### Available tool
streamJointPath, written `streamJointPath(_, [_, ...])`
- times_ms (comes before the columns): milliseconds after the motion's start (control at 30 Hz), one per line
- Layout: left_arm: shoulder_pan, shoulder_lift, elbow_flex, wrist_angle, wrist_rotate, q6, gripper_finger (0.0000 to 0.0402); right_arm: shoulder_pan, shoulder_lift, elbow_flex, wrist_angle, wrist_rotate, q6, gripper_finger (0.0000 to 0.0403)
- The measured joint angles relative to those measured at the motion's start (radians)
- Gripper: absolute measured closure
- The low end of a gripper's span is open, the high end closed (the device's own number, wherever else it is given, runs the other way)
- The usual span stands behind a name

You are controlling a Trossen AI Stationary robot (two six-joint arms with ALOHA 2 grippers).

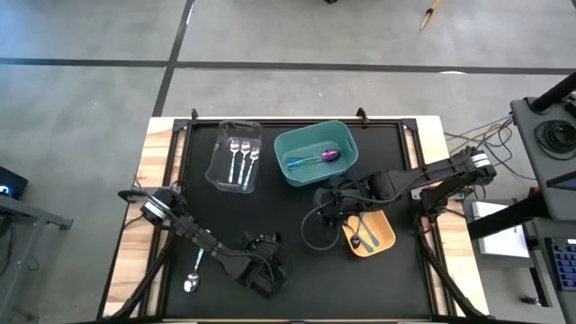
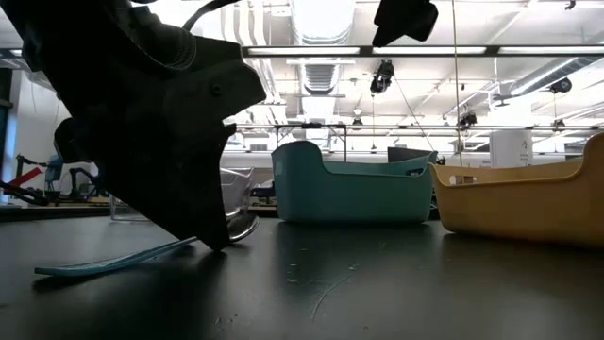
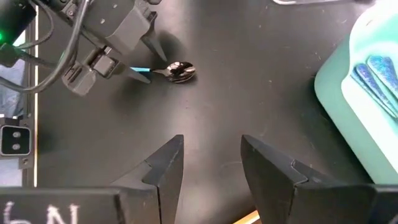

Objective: Sort silverware by color (type)
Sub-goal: Put the black spoon into the yellow bin

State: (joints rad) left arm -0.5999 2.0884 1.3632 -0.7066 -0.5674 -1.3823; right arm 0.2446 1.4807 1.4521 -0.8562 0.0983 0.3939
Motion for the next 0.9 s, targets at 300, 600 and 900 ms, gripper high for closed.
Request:
streamJointPath(300, [-0.002,0.001,-0.007,0.0,-0.001,-0.017,0.0309,0.002,0.0,0.0,0.0,0.018,-0.004,0.0252])
streamJointPath(600, [-0.003,0.001,-0.008,-0.003,-0.007,-0.022,0.0397,0.017,0.0,-0.011,0.001,0.028,-0.002,0.0252])
streamJointPath(900, [-0.026,-0.006,0.006,-0.095,-0.135,-0.015,0.04,0.073,0.0,-0.097,0.06,0.096,0.026,0.0252])
